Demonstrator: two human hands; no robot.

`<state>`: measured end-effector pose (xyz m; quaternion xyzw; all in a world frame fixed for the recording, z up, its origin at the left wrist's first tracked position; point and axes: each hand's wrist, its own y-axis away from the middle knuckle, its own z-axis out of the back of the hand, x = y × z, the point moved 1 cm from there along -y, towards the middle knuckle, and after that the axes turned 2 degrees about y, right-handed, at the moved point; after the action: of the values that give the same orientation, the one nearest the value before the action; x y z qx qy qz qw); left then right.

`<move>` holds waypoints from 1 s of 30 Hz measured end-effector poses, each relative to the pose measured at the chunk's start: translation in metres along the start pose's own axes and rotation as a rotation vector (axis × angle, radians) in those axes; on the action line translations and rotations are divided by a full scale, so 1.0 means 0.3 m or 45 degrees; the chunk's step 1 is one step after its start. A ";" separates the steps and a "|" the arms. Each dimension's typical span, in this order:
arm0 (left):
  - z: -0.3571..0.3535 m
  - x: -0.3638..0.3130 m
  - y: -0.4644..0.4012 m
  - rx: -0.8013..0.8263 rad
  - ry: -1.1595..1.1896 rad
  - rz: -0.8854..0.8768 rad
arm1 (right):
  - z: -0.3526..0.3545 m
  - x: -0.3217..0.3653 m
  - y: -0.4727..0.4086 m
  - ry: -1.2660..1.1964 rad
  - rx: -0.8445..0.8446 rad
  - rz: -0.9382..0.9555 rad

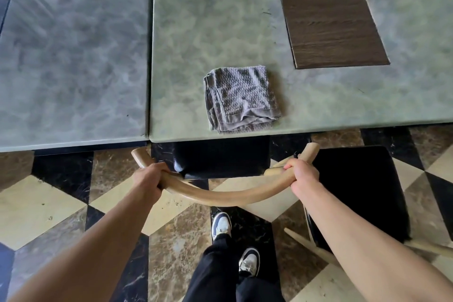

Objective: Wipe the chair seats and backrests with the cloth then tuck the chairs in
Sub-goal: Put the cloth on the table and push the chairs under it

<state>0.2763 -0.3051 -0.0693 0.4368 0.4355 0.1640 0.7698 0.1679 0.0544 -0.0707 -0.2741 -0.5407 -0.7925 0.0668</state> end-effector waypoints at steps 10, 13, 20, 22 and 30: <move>-0.021 0.004 -0.036 0.011 0.021 0.009 | -0.034 0.000 -0.045 -0.087 0.049 0.003; -0.031 -0.003 -0.044 -0.007 0.027 0.005 | -0.046 0.005 -0.066 -0.091 0.059 -0.004; -0.027 0.002 -0.053 0.018 -0.010 0.007 | -0.048 0.007 -0.086 -0.117 0.061 -0.019; -0.019 0.005 -0.056 0.019 -0.052 0.012 | -0.047 0.006 -0.083 -0.101 0.072 -0.036; 0.031 -0.020 -0.060 0.268 -0.260 0.021 | -0.045 0.026 -0.047 0.019 0.153 -0.023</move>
<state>0.2782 -0.3239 -0.0786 0.5331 0.3661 0.0784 0.7587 0.1507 0.0495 -0.0818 -0.2589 -0.5892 -0.7612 0.0799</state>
